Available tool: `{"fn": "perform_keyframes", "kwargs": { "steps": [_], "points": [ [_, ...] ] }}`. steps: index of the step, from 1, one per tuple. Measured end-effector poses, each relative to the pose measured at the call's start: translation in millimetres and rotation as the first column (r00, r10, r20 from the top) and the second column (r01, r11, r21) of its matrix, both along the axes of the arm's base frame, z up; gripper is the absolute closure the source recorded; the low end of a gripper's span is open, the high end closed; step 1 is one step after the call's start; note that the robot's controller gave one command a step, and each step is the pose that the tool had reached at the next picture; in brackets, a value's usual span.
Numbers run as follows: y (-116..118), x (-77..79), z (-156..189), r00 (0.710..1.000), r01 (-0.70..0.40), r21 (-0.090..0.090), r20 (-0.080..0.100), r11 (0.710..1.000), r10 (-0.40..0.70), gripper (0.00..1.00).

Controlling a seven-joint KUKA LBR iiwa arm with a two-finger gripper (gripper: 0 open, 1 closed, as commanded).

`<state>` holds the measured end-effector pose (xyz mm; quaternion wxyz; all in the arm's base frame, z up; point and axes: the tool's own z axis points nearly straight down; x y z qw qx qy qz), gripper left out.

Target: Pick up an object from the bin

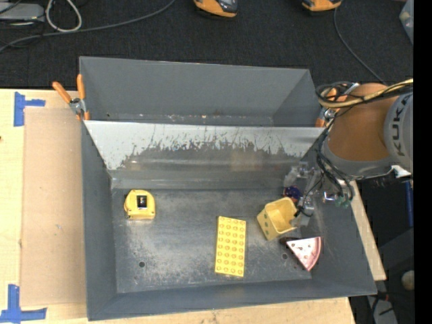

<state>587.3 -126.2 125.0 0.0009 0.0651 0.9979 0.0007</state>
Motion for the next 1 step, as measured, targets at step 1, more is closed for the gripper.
{"fn": "perform_keyframes", "kwargs": {
  "steps": [1],
  "points": [
    [2.5,-4.5,-45.6,0.965,-0.261,-0.005,0.007,0.965,0.261,0.00]
  ]
}}
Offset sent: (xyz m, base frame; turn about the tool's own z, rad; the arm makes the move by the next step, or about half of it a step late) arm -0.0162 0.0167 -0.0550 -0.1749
